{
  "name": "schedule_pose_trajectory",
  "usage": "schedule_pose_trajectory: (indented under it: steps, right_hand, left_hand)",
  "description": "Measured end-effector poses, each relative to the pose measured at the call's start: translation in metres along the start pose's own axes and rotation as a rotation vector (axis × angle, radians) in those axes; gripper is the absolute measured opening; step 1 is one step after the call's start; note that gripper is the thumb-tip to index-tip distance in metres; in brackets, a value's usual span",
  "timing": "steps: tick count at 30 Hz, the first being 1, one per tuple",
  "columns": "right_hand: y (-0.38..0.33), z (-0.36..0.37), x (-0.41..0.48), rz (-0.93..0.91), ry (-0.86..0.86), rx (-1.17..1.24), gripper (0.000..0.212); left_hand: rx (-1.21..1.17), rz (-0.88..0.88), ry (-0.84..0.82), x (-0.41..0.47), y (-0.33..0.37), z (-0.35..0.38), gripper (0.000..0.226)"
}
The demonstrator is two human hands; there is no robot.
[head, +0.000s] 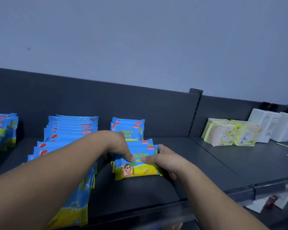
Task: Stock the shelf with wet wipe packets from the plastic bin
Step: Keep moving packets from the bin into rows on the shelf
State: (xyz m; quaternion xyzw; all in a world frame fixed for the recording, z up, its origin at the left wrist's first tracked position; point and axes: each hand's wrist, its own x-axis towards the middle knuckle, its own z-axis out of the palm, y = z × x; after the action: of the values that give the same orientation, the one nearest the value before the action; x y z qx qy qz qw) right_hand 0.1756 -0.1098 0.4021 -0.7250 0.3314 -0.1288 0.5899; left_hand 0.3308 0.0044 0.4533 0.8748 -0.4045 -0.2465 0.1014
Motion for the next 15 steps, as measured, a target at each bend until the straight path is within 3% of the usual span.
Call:
schedule_pose_trajectory:
  steps: [6,11,15]
  right_hand:
    - [-0.001,0.010,0.011,-0.020,0.017,0.002,0.051]
    - [-0.002,0.013,0.016,-0.041,0.009,0.103,0.054]
    - [-0.005,0.014,0.015,-0.074,0.033,0.148,0.053]
  left_hand:
    - [-0.206,-0.009,0.044,0.003,-0.009,0.003,0.121]
    - [-0.091,0.027,0.164,-0.005,-0.006,0.002,0.136]
    - [-0.174,0.058,0.203,-0.002,-0.011,-0.002,0.140]
